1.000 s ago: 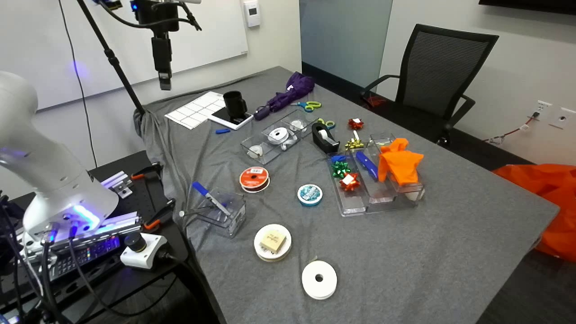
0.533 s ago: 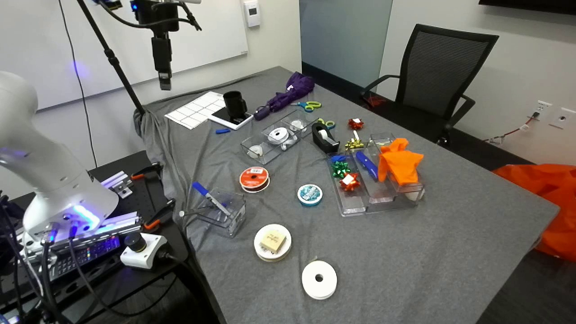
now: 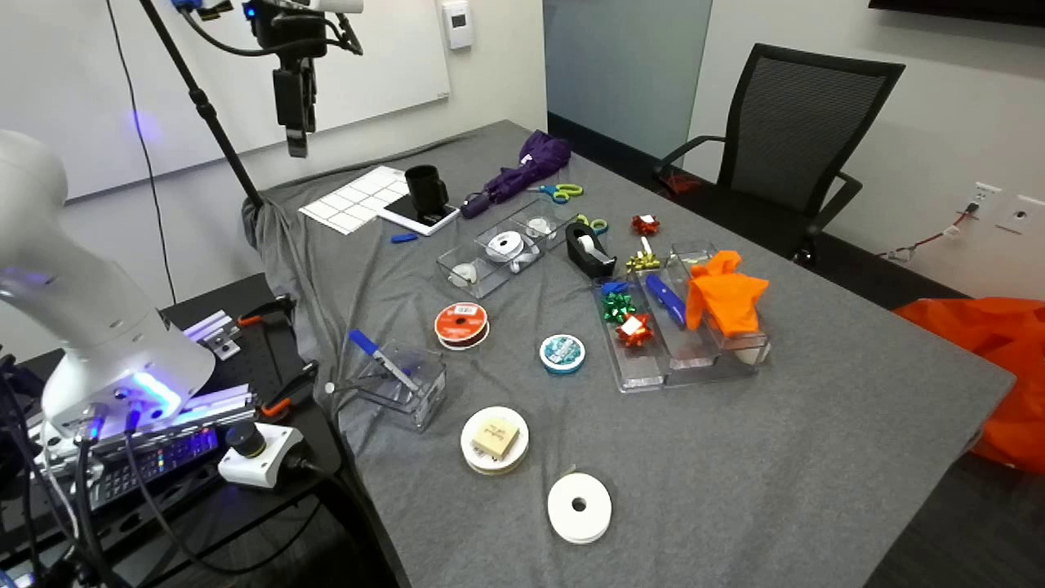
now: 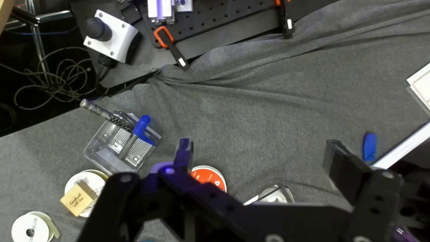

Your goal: Move the transparent tray to the left

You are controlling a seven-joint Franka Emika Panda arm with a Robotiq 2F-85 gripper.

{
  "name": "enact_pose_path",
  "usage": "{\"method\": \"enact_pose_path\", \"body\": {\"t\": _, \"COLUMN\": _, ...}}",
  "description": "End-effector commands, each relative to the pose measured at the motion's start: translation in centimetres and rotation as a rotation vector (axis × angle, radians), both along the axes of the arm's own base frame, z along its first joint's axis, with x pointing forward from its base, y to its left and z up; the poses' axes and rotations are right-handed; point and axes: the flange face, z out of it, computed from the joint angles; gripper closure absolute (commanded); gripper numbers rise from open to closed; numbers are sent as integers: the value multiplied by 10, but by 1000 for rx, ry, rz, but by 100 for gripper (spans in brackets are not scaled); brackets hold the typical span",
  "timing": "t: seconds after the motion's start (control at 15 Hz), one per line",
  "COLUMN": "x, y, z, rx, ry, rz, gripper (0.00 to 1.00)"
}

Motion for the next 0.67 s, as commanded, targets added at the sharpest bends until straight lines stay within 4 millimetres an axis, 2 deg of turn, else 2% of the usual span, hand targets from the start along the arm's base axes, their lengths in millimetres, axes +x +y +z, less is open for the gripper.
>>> {"method": "enact_pose_path", "body": {"t": 0.0, "x": 24, "y": 16, "z": -5, "rx": 39, "ry": 17, "rz": -106, "gripper": 0}}
{"method": "enact_pose_path", "body": {"t": 0.4, "x": 69, "y": 46, "z": -17, "rx": 80, "ry": 46, "rz": -357, "gripper": 0}}
{"method": "enact_pose_path", "body": {"t": 0.6, "x": 90, "y": 53, "z": -24, "rx": 88, "ry": 49, "rz": -469, "gripper": 0}}
